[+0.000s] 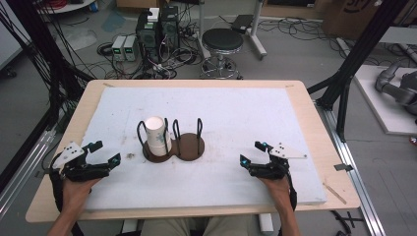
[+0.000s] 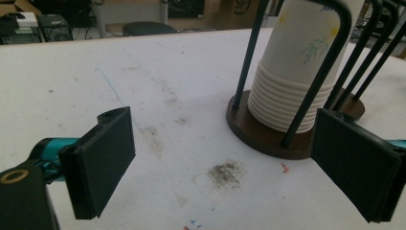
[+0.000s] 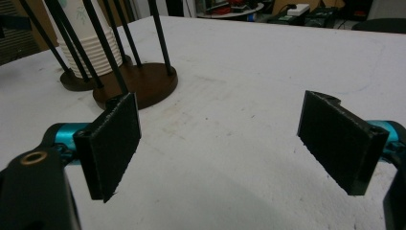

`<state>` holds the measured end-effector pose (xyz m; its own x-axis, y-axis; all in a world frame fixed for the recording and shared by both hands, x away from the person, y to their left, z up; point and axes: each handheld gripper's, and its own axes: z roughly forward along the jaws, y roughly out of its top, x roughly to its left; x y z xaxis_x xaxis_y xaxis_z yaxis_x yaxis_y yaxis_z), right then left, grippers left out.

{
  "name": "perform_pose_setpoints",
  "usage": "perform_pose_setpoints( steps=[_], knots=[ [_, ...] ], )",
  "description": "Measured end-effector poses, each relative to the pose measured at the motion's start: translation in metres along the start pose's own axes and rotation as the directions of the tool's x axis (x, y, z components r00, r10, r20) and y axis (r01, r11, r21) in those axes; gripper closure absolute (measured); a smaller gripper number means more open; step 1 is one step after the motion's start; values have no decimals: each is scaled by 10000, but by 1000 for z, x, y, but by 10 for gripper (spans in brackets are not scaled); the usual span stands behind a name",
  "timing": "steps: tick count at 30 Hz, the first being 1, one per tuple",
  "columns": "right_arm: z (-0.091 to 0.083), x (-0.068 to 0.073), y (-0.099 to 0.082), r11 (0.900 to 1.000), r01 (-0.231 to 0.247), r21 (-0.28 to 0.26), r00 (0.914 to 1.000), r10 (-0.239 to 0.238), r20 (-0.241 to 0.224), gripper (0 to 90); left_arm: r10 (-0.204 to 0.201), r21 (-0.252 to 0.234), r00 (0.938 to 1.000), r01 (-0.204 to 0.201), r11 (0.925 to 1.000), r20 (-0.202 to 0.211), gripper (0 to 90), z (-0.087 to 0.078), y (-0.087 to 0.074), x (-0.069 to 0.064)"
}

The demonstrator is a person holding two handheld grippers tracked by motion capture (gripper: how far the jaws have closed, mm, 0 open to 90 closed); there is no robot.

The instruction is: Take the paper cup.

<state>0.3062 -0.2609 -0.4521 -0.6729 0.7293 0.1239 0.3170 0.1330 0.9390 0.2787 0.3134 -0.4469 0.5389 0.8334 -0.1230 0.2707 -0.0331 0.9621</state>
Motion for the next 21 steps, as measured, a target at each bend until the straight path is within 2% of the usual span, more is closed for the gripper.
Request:
perform_pose_setpoints(
  steps=[5,8,13,21],
  knots=[
    [0,0,0,10000,35,12,10000,-35,8,151,-5,-337,9999,9,9994,114,75,-8,11,0],
    [0,0,0,10000,23,1,10000,-23,-1,151,-40,-468,9993,58,9989,380,75,-13,23,1],
    [1,0,0,10000,14,31,10000,-14,-15,151,242,-670,9982,-205,9975,541,75,-18,48,0],
    [0,-1,0,10000,-39,28,10000,39,-36,151,575,-516,9930,-525,9973,1028,75,-14,79,-1]
  ],
)
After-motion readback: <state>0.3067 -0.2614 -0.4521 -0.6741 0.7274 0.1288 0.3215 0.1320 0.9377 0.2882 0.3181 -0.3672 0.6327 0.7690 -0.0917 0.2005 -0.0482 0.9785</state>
